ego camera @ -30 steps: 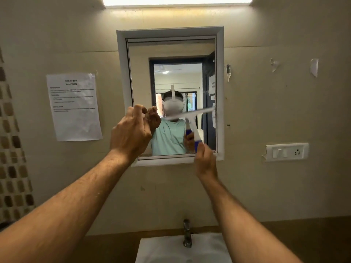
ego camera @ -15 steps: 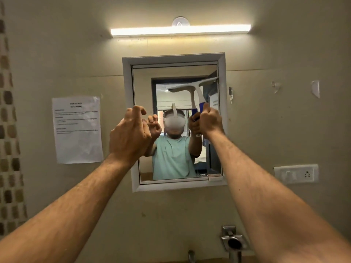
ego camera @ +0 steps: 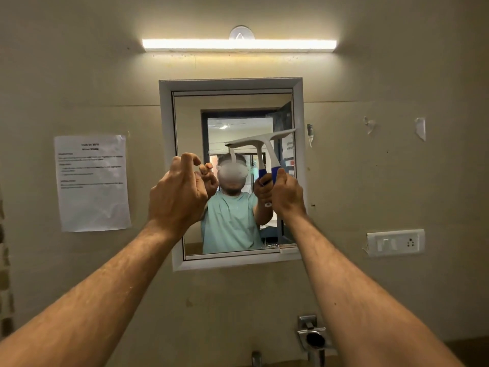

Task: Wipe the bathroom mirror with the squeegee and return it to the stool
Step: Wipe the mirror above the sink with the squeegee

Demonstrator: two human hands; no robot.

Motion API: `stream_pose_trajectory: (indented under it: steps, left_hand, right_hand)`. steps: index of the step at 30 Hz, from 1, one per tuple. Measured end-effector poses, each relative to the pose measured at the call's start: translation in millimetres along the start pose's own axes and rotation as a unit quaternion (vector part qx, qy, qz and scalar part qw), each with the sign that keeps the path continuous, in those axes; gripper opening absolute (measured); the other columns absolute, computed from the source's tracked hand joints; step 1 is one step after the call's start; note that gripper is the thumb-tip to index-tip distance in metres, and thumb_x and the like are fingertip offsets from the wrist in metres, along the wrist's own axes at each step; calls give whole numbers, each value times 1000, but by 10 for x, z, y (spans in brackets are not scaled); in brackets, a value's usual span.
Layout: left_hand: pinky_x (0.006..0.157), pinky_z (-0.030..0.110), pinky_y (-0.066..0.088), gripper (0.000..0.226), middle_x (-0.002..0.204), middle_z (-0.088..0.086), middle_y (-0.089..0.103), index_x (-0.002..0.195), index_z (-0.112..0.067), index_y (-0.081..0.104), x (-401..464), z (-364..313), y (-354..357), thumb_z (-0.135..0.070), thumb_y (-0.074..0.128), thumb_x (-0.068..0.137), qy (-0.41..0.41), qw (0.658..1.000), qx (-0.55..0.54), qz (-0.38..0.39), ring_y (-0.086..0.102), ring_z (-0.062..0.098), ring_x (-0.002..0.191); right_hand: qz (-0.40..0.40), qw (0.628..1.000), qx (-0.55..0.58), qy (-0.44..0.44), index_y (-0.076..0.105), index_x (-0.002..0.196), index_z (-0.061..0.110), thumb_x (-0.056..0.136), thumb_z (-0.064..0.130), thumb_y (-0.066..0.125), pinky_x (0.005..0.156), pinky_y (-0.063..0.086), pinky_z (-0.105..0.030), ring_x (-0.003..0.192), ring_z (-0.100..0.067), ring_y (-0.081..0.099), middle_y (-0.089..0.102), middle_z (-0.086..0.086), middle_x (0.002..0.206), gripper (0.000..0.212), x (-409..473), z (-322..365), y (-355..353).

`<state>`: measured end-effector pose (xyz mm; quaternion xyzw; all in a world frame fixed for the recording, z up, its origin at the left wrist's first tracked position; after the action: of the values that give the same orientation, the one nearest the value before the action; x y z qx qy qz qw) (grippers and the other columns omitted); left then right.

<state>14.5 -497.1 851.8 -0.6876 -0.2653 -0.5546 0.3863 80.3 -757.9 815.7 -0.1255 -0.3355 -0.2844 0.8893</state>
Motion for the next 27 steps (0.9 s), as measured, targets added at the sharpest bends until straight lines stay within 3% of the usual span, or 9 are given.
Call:
stream_pose_trajectory:
  steps: [3, 6, 8, 12, 17, 21, 25, 27]
  left_hand:
    - [49, 17, 27, 14, 100, 7, 57, 115, -17, 43, -44, -8, 7, -19, 43, 102, 1, 1000, -4, -7, 43, 7, 59]
    - [50, 21, 29, 13, 102, 7, 56, 115, -18, 43, -129, 10, 20, -21, 43, 102, -5, 1000, -4, -3, 47, 13, 62]
    - [53, 25, 36, 13, 103, 7, 55, 114, -18, 42, -208, 36, 34, -25, 42, 103, -8, 1000, -7, 5, 51, 16, 64]
    - [57, 36, 50, 13, 104, 5, 55, 113, -20, 42, -427, 113, 70, -29, 40, 104, -29, 999, -17, 27, 56, 18, 65]
    - [56, 34, 48, 16, 101, 5, 57, 115, -20, 42, -683, 193, 106, -30, 37, 104, -54, 997, -4, 57, 56, 19, 65]
    - [57, 33, 43, 16, 103, 6, 57, 115, -19, 43, -768, 238, 86, -29, 37, 104, -64, 996, 0, 67, 55, 22, 67]
    - [61, 41, 51, 14, 103, 7, 59, 114, -22, 41, -765, 287, 35, -29, 35, 104, -72, 995, 2, 64, 57, 26, 71]
    - [62, 44, 53, 12, 104, 6, 58, 114, -23, 40, -802, 313, 30, -28, 36, 104, -79, 995, 6, 66, 58, 27, 71]
  right_hand:
    - [12, 1000, -1, -5, 61, 88, 20, 104, 47, 22, 79, 53, -41, 86, -26, 65, 67, -9, 89, 50, 84, 97, -22]
    - [37, 999, -19, 7, 57, 84, 26, 100, 50, 23, 71, 50, -36, 84, -24, 62, 64, -5, 87, 45, -32, -43, -4]
    - [39, 999, -23, 19, 57, 82, 26, 95, 53, 22, 67, 45, -34, 80, -22, 60, 62, -2, 82, 46, -193, -255, 9]
    - [26, 998, -44, 27, 55, 76, 28, 106, 42, 23, 67, 45, -38, 68, -17, 55, 59, 3, 72, 46, -571, -701, 31]
    - [24, 996, -69, 50, 57, 87, 23, 107, 42, 25, 64, 41, -33, 72, -21, 54, 57, 0, 76, 42, -996, -1154, 61]
    - [25, 995, -92, 21, 54, 90, 24, 107, 42, 25, 59, 39, -30, 69, -19, 53, 55, 1, 73, 37, -973, -1029, 50]
    - [7, 997, -78, 6, 51, 82, 29, 105, 46, 22, 60, 39, -30, 67, -16, 53, 56, 1, 74, 41, -791, -774, 44]
    - [-2, 997, -76, 22, 54, 85, 24, 105, 45, 21, 62, 38, -31, 71, -20, 54, 58, -2, 78, 44, -763, -790, 53]
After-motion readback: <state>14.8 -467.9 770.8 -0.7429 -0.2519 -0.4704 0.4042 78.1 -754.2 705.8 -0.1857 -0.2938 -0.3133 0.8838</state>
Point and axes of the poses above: each hand's wrist, its own x-axis towards the middle knuckle, its own y-axis out of the palm, z = x × y, the point moved 8 cm from there along x, towards the middle knuckle
